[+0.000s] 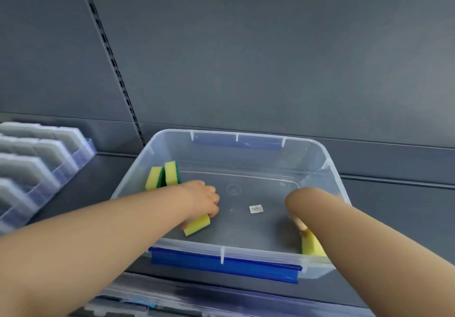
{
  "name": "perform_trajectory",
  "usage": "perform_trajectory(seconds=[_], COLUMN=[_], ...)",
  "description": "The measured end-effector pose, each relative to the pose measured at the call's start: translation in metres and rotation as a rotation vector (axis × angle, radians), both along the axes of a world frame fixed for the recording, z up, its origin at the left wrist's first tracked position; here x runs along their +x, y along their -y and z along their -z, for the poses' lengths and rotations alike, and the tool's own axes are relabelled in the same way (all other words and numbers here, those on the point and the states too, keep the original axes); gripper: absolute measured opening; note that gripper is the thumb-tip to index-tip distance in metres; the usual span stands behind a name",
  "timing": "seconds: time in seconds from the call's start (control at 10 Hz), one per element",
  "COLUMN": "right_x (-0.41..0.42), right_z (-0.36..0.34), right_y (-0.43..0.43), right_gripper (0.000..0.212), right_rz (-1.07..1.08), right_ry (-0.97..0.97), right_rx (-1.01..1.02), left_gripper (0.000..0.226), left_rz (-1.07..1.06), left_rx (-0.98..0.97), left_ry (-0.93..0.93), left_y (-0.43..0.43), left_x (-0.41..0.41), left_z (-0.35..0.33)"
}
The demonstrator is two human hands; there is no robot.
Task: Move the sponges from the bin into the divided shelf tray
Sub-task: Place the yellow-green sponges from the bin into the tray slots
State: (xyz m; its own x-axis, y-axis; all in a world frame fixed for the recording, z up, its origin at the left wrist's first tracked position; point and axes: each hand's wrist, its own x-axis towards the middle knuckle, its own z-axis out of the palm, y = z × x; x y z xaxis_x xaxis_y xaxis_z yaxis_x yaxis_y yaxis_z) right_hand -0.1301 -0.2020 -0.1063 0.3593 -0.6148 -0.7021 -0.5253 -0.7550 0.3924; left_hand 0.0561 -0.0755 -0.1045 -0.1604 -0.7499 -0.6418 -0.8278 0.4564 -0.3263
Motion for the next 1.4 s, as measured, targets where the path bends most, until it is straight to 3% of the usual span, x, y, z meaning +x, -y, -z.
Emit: perform_trajectory(seconds=[0.1, 0.2, 0.3, 0.4, 0.6, 0.8, 1.0, 1.2, 1.4], right_x=[-0.003, -0.004, 0.0, 0.001, 0.004, -0.006, -0.025, -0.046, -0.065], right_z=[0.006, -0.029, -0.026, -0.024, -0.024, -0.05, -0.08, -0.082, -0.064], right_y=[0.004, -0.019, -0.019, -0.017, -0.018, -0.014, -0.026, -0.044, -0.054], right_gripper=[0.036, 0.034, 0.038, 0.037, 0.044, 0.067, 0.052, 0.048, 0.045], right_rz=[-0.059, -0.033, -0.029, -0.037, 0.016, 0.147, 0.293, 0.331, 0.371], right_ry=[0.038, 0.064, -0.071, -0.152, -0.209, 0.292, 0.944, 1.291, 1.562], right_rx=[0.019, 0.03, 0.04, 0.075, 0.061, 0.047, 0.041, 0.014, 0.073], left_gripper=[0.042, 0.049, 0.063, 0.059, 0.05, 0.043, 0.048, 0.041, 0.041], left_rz=[-0.014, -0.028, 0.001, 0.035, -0.102, -0.258, -0.406, -0.533, -0.612], left_rx=[-0.043, -0.093, -0.142, -0.218, -0.347, -0.494, -0.656, -0.905, -1.145], left_ry=[-0.033, -0.088, -0.129, -0.153, -0.302, -0.475, -0.679, -0.867, -0.878], left_y=[0.003, 0.003, 0.004, 0.006, 0.009, 0.011, 0.007, -0.02, -0.058], left_x=[-0.001, 0.0, 0.001, 0.003, 0.004, 0.007, -0.01, -0.04, -0.067], left_z=[0.002, 0.001, -0.005, -0.006, -0.005, -0.022, -0.057, -0.081, -0.081])
